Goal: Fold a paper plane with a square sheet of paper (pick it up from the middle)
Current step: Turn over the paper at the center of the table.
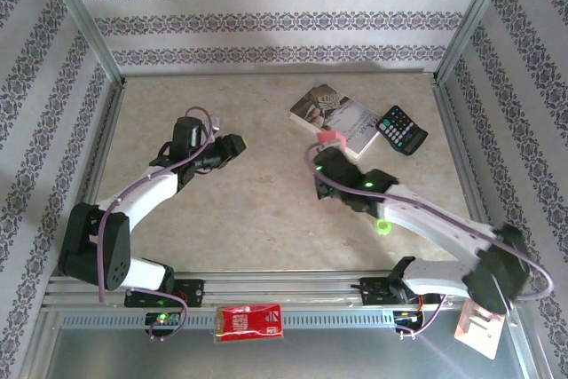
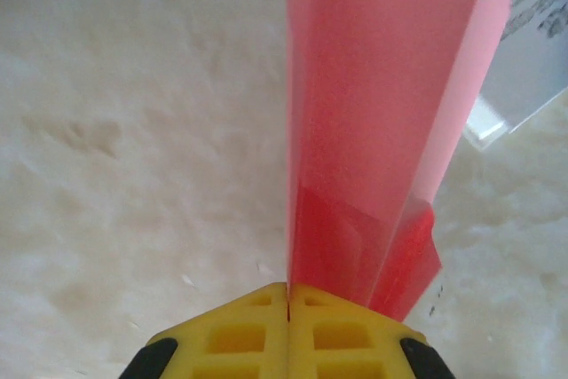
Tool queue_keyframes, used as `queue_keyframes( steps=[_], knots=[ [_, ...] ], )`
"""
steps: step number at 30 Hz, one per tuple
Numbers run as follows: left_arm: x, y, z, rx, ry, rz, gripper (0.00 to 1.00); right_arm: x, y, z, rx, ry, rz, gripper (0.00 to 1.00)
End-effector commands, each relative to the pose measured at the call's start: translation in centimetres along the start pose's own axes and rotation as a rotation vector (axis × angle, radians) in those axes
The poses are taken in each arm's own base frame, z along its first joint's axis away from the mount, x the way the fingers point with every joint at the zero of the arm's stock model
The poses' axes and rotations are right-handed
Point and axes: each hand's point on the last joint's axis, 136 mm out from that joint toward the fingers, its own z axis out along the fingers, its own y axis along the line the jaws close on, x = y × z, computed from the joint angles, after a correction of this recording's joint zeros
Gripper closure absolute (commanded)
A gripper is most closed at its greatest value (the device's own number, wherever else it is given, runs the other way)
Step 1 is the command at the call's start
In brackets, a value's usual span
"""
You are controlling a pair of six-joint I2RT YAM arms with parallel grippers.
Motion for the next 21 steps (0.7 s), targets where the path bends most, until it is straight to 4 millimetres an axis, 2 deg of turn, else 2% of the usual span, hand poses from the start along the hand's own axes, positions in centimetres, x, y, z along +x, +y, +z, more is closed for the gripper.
queue_keyframes(
  steps=[1, 6, 10, 12, 15, 18, 21],
  knots=[
    [0.5, 2.5, -0.3, -0.066, 0.007, -0.024, 0.59, 2.8, -0.2, 2.0, 0.208, 0.076, -0.109, 1.0],
    [0.8, 4.9, -0.7, -0.124, 0.002, -0.039, 0.58, 6.2, 5.6, 5.7, 0.191, 0.146, -0.127, 0.97],
    [1.3, 5.9, -0.9, -0.15, 0.016, -0.04, 0.57, 7.0, 9.8, 7.0, 0.122, 0.185, -0.135, 0.87],
    [1.8, 5.8, -0.9, -0.134, 0.033, -0.06, 0.57, 6.6, 11.0, 6.7, 0.069, 0.19, -0.132, 0.81],
    [3.7, 5.2, -0.6, -0.074, 0.092, -0.1, 0.57, 5.8, 11.9, 4.8, -0.031, 0.18, -0.116, 0.76],
    [6.5, 4.0, -0.2, -0.033, 0.156, -0.11, 0.57, 5.4, 11.4, 2.4, -0.156, 0.167, -0.079, 0.74],
    [9.7, 1.3, 0.7, 0.039, 0.219, -0.084, 0.59, 5.3, 10.4, 1.1, -0.319, 0.178, 0.004, 0.73]
  ],
)
